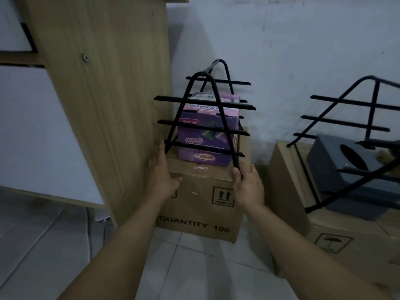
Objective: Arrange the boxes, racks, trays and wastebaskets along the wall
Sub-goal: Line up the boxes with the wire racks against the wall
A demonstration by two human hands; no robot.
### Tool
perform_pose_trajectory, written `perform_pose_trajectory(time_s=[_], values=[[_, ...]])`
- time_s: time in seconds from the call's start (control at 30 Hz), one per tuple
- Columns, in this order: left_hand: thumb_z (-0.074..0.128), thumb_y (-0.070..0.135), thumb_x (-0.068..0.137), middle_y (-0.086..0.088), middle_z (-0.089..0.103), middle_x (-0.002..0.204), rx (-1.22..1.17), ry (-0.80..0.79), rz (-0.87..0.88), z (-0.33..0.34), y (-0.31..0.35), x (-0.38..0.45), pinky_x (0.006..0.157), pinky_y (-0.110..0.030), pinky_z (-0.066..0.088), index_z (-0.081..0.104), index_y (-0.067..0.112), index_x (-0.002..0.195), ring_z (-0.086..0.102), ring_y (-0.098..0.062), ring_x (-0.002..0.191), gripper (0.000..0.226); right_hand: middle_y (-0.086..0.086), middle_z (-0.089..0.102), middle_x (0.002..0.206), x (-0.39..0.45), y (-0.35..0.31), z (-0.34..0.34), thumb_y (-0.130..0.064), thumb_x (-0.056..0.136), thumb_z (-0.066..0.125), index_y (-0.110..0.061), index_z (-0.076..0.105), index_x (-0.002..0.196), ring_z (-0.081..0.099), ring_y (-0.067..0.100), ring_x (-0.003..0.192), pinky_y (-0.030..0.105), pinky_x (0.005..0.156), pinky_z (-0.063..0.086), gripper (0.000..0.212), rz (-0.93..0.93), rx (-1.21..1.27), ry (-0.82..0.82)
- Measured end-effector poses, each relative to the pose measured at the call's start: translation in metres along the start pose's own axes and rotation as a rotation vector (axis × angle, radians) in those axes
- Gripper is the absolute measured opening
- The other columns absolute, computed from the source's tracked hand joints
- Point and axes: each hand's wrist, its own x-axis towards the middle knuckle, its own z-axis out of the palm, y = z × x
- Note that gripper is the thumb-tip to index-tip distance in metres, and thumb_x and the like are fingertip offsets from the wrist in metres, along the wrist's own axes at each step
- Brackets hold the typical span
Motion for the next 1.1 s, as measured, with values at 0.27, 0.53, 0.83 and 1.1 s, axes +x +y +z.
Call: perform_pose_trajectory(time_s=[0.27, 0.53, 0.83, 1.1], values=[[0.082, 0.015, 0.076, 0.000, 0.014, 0.163, 0.030, 0.001, -0.006, 0.007, 0.001, -0.001, 0.117, -0.045, 0.028, -0.016, 0.038, 0.153, 0.022, -0.024, 0.147, 0.126, 0.007, 0.060, 0.130, 0.012, -0.008, -0.010, -0.035, 0.105, 0.037, -0.029, 0.047, 0.141, 0.055, 0.028, 0.114, 0.031, 0.085, 0.043, 0.039, 0.066, 0.077, -0.079], [0.068, 0.007, 0.074, -0.002, 0.022, 0.161, -0.054, -0.117, -0.095, 0.000, 0.013, 0.004, 0.113, -0.044, 0.036, -0.014, 0.036, 0.154, 0.033, -0.025, 0.141, 0.118, 0.008, 0.037, 0.151, -0.010, -0.007, -0.010, -0.031, 0.100, 0.048, -0.013, 0.035, 0.146, 0.035, 0.026, 0.139, 0.039, 0.111, 0.037, 0.051, -0.068, -0.163, 0.097], [0.052, 0.012, 0.089, -0.005, 0.054, 0.128, 0.000, 0.096, 0.126, 0.027, 0.042, -0.021, 0.098, -0.032, 0.039, 0.058, 0.010, 0.124, 0.050, -0.024, 0.119, 0.035, 0.010, 0.033, 0.152, -0.023, -0.027, 0.021, -0.036, 0.092, 0.050, -0.011, 0.037, 0.143, 0.033, 0.026, 0.138, 0.042, 0.116, 0.031, 0.058, -0.311, -0.317, 0.011], [0.031, 0.037, 0.103, 0.000, 0.010, 0.164, 0.361, -0.225, 0.022, 0.032, 0.038, -0.005, 0.121, -0.039, 0.002, 0.020, 0.026, 0.156, 0.007, -0.019, 0.151, 0.055, 0.008, -0.001, 0.165, 0.003, -0.043, 0.015, -0.052, 0.094, 0.045, -0.015, 0.004, 0.157, 0.002, 0.022, 0.151, 0.037, 0.123, 0.006, 0.084, -0.189, -0.187, -0.251]])
